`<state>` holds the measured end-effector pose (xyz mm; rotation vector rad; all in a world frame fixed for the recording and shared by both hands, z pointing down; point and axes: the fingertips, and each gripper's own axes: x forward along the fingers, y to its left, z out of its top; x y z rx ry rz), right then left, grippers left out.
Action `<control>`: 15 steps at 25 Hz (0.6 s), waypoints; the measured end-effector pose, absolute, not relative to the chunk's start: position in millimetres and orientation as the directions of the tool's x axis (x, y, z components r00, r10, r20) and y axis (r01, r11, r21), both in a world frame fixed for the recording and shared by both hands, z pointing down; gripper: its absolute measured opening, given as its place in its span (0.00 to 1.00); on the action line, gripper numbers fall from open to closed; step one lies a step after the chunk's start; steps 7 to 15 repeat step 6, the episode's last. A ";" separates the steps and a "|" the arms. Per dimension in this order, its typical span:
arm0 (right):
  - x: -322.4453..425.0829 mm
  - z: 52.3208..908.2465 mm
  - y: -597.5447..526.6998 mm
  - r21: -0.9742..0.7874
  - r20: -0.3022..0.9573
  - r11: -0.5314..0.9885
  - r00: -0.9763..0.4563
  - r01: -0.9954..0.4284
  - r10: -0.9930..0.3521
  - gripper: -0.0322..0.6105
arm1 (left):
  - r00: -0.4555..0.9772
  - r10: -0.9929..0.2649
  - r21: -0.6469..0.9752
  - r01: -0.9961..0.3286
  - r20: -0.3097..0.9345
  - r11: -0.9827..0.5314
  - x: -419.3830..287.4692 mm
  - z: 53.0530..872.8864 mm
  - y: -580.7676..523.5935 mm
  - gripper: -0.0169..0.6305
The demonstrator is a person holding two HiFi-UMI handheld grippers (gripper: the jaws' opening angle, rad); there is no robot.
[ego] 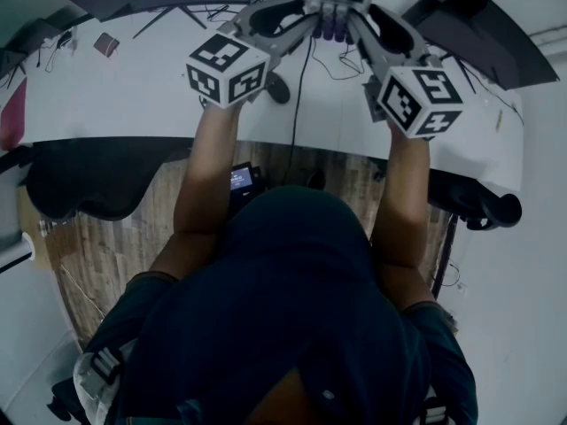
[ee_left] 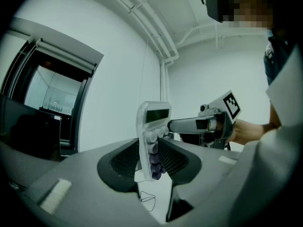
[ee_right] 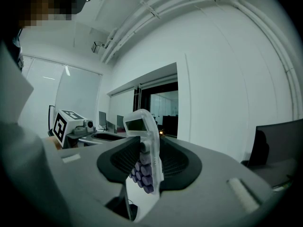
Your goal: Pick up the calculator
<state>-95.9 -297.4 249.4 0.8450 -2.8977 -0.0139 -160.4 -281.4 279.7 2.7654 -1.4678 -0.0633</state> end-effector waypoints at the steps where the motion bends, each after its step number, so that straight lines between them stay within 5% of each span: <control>1: -94.7 249.8 -297.9 0.042 0.116 0.843 -0.836 -0.536 -0.537 0.27 | 0.561 -0.828 0.028 -0.827 -0.031 -0.561 -159.2 280.0 -281.7 0.21; 15: -84.5 251.2 -304.4 0.034 0.119 0.842 -0.834 -0.538 -0.538 0.27 | 0.562 -0.827 0.032 -0.826 -0.025 -0.562 -148.9 281.5 -287.9 0.21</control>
